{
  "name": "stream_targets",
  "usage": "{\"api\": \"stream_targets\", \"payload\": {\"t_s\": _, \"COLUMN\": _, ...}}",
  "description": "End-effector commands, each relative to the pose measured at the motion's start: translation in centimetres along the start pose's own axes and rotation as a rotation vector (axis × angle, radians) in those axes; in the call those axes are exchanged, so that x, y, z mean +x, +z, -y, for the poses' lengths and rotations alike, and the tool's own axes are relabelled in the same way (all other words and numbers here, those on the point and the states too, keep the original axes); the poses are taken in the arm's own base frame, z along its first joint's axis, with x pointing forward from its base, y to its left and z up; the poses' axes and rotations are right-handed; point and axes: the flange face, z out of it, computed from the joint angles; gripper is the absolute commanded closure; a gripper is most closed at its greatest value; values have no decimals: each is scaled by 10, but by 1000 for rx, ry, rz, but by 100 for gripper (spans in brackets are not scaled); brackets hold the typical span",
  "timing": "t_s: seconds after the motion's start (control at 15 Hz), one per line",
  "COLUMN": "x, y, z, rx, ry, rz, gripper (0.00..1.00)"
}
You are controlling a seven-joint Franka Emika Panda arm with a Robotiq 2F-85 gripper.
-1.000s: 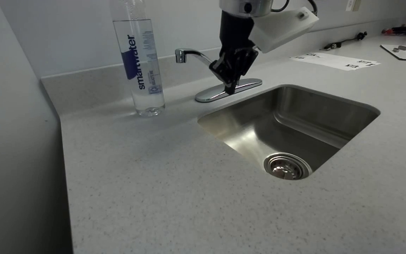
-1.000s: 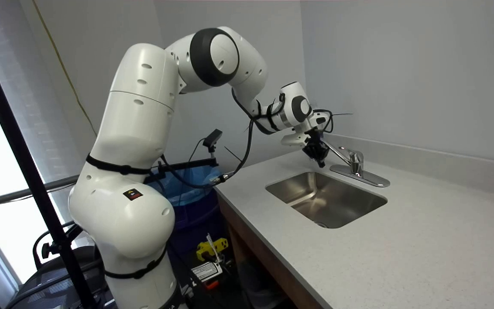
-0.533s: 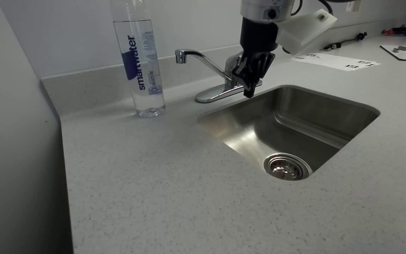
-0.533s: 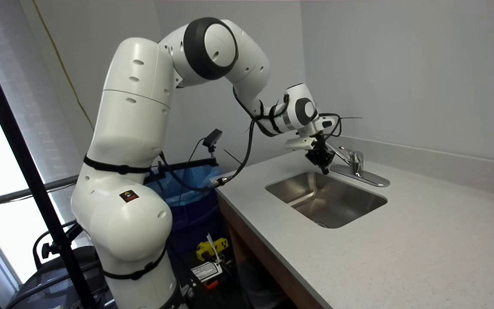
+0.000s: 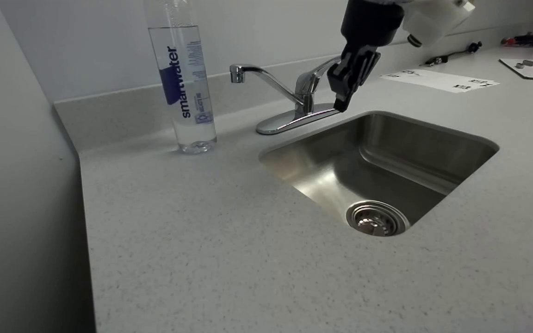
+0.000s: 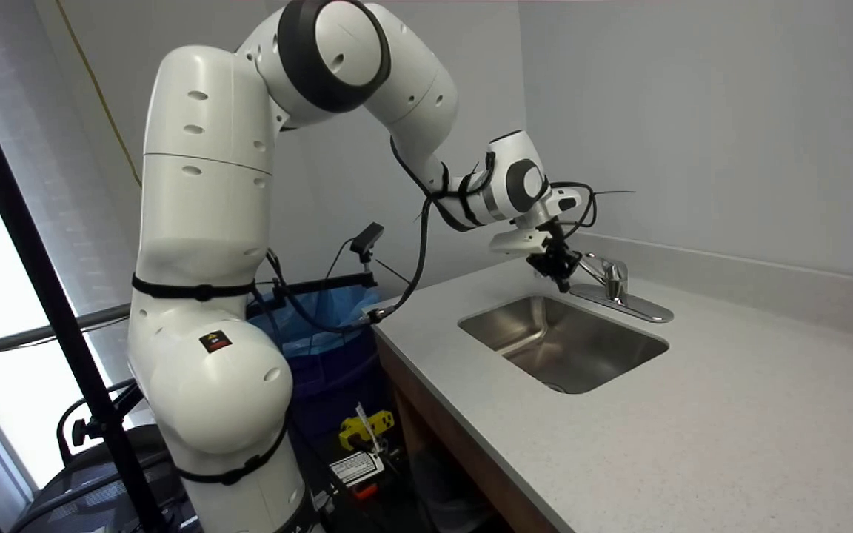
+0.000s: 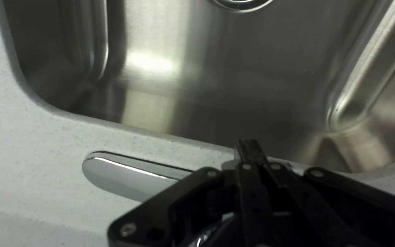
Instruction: Push the faucet to the left
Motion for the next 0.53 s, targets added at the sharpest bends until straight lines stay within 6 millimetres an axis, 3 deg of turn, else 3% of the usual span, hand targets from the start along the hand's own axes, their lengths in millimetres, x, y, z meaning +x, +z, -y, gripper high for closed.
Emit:
{"api": "stream_targets", "payload": {"t_s": 0.0, "x": -21, "y": -34, "z": -17, "rx": 55, "ry": -20, "rz": -54, "gripper": 100}}
{"api": "stream_targets", "payload": {"t_s": 0.47, "x": -35, "y": -85, "z": -41, "rx": 126, "ry": -1, "rz": -100, "gripper": 100}}
